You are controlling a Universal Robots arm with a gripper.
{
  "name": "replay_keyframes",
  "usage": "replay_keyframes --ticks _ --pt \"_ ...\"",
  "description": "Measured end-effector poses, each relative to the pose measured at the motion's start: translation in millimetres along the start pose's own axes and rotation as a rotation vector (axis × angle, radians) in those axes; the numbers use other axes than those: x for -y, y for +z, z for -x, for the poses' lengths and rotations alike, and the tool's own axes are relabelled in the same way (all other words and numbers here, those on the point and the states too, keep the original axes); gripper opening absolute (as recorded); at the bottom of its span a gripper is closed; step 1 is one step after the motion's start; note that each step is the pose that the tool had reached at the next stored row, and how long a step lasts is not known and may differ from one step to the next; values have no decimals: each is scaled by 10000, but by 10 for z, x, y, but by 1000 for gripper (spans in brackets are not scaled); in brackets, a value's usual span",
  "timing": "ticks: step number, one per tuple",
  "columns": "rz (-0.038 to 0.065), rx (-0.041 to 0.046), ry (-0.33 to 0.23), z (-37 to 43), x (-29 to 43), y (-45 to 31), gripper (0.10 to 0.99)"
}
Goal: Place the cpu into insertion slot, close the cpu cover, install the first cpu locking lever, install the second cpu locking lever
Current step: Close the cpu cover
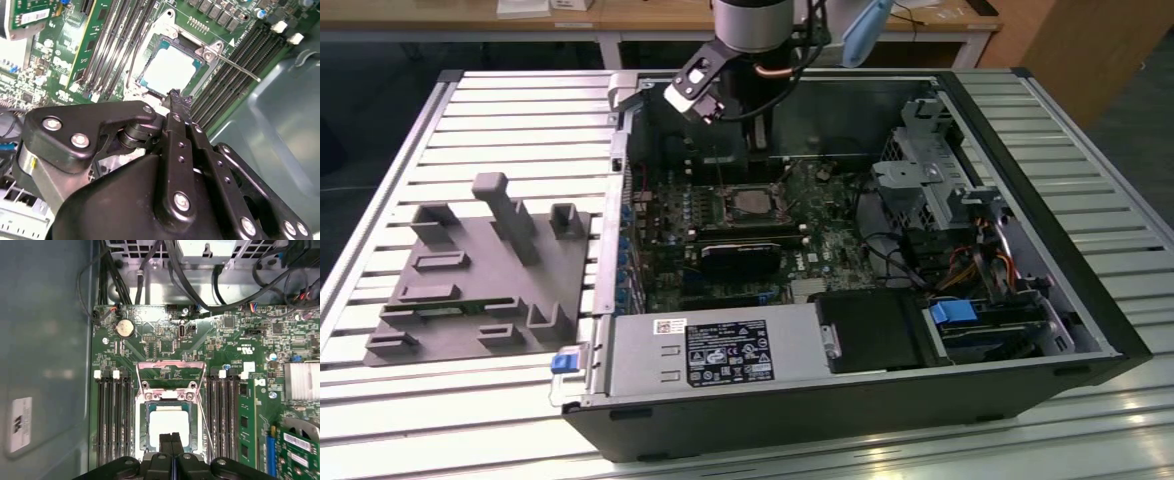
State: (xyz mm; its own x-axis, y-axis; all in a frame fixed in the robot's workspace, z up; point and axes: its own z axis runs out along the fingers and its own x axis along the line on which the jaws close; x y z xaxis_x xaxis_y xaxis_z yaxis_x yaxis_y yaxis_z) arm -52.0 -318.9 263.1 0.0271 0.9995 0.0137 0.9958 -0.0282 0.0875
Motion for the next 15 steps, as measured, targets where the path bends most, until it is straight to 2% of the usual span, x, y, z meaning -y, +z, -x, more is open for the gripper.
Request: replay_keyframes --ticks 2,5,15 --pt "0 -1 -1 0 -3 -29 102" --pt "0 -2 0 -2 -36 -27 102" --pt "-5 0 0 -10 -367 2 102"
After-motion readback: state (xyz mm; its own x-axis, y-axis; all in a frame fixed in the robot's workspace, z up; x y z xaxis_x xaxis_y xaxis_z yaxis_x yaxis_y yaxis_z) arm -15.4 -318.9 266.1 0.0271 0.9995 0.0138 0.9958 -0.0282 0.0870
